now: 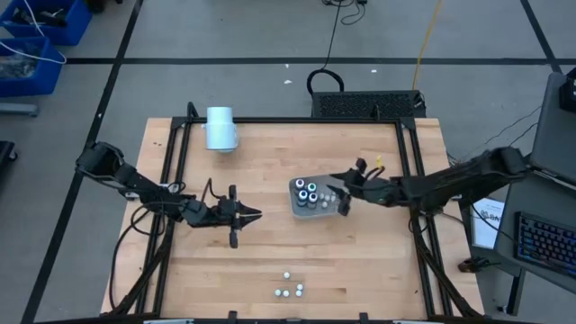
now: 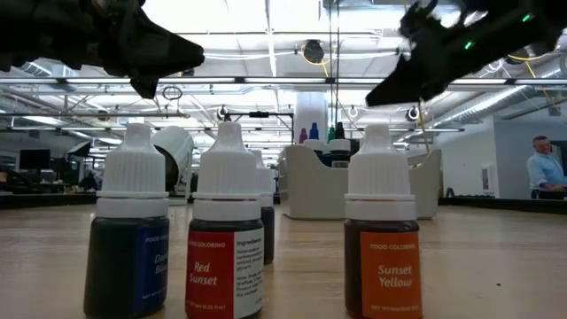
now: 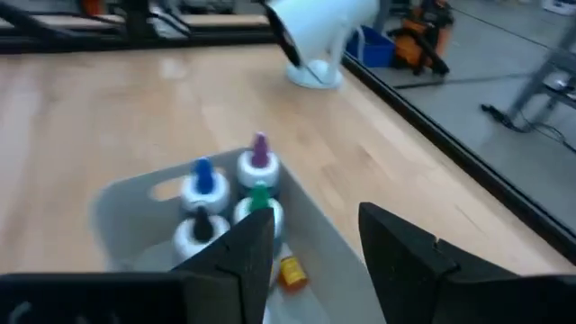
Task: Pick & Place food coloring
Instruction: Put the small black food coloring bottle into the gray bin
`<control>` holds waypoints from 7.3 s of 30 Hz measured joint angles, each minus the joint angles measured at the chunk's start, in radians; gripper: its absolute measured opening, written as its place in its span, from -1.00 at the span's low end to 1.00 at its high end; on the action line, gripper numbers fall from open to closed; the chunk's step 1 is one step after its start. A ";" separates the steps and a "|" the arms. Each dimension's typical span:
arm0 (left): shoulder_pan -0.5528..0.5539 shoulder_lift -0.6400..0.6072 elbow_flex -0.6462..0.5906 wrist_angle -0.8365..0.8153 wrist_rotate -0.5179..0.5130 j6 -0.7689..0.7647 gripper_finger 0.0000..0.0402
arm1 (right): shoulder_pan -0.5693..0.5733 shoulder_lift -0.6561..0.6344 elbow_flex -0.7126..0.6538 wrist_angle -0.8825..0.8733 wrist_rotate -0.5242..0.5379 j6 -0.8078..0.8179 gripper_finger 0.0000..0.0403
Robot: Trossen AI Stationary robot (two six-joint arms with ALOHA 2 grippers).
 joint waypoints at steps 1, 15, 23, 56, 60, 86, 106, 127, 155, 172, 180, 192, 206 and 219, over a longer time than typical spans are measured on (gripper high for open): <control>0.000 0.000 0.000 -0.009 -0.001 0.007 -0.75 | 0.019 -0.033 0.000 -0.014 0.000 -0.007 -0.27; 0.052 0.000 0.000 -0.084 0.155 -0.078 -0.75 | 0.331 -0.042 -0.103 0.065 -0.157 0.017 -0.99; -0.014 0.029 0.000 -0.099 0.114 -0.196 -0.75 | 0.475 0.013 -0.215 0.289 -0.188 -0.040 -0.99; -0.150 0.364 0.725 -0.838 0.037 -0.314 -0.98 | 0.276 -0.252 -0.516 0.658 -0.422 -0.200 -1.00; -0.195 0.465 0.932 -1.120 0.032 -0.367 -0.80 | 0.276 -0.252 -0.517 0.635 -0.422 -0.192 -1.00; -0.077 0.897 1.518 -1.795 0.387 -0.558 0.28 | 0.276 -0.252 -0.518 0.607 -0.418 -0.207 -1.00; -0.066 0.932 1.518 -1.810 0.443 -0.541 0.28 | 0.276 -0.252 -0.519 0.607 -0.415 -0.206 -1.00; -0.064 0.932 1.518 -1.798 0.447 -0.537 -0.37 | 0.276 -0.252 -0.519 0.607 -0.414 -0.207 -1.00; -0.036 0.926 1.542 -1.856 0.470 -0.412 -0.71 | 0.276 -0.252 -0.519 0.607 -0.414 -0.208 -1.00; 0.308 0.921 1.949 -1.920 0.376 0.035 -0.73 | 0.276 -0.252 -0.519 0.617 -0.334 -0.220 -1.00; 0.460 0.956 1.940 -1.872 0.425 0.140 -0.71 | 0.276 -0.254 -0.519 0.626 -0.312 -0.148 -1.00; 0.480 1.052 1.938 -1.787 0.422 0.264 -0.70 | 0.276 -0.293 -0.512 0.749 -0.281 -0.359 -1.00; 0.496 1.052 1.824 -1.646 0.416 0.284 -0.69 | 0.276 -0.295 -0.512 0.725 -0.257 -0.338 -1.00; 0.507 1.049 1.817 -1.652 0.445 0.280 -0.69 | 0.276 -0.295 -0.512 0.720 -0.257 -0.345 -1.00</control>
